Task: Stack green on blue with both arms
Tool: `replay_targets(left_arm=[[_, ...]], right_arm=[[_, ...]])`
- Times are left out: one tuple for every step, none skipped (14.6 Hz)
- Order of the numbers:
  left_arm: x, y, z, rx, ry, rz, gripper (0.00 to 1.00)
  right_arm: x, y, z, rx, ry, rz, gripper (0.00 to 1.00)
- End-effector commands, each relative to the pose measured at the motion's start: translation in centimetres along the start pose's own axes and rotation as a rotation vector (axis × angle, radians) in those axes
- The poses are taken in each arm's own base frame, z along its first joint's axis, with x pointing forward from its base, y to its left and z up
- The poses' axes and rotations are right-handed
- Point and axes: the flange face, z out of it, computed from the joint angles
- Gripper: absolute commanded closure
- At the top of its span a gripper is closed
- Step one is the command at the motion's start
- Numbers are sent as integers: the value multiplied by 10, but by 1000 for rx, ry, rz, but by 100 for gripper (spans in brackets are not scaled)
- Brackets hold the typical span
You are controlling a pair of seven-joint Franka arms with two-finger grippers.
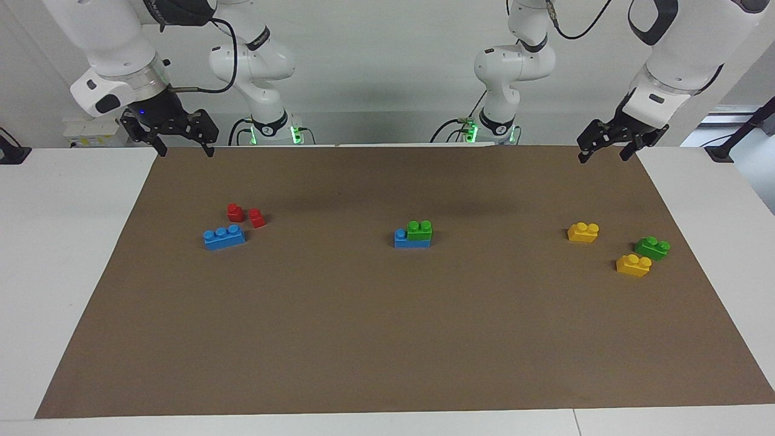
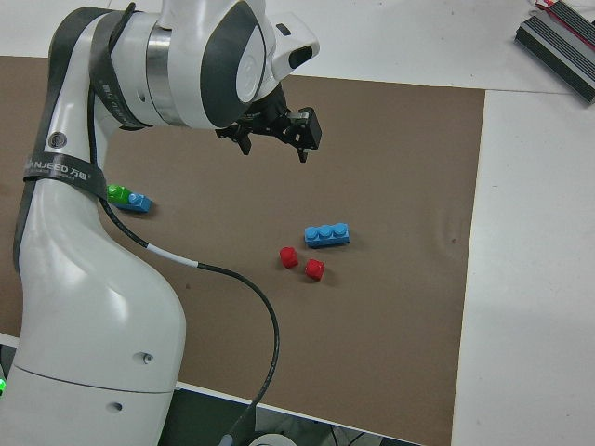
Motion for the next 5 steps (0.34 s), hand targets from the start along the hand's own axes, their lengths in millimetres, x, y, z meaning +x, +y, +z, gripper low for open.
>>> replay_targets(left_arm=[[-4, -1, -2, 20, 4, 5, 0], [-4, -1, -2, 20, 5, 5, 0], [-4, 0, -2, 20, 5, 5, 0], [-4, 0, -2, 20, 5, 7, 0], [-4, 0, -1, 21, 4, 7, 0]], right_arm=[[4, 5, -2, -7, 9, -13, 2], [4, 3, -2, -8, 9, -15, 2], [4, 3, -2, -7, 10, -13, 2], [4, 2, -2, -8, 10, -13, 1], [4, 3, -2, -4, 10, -12, 1]])
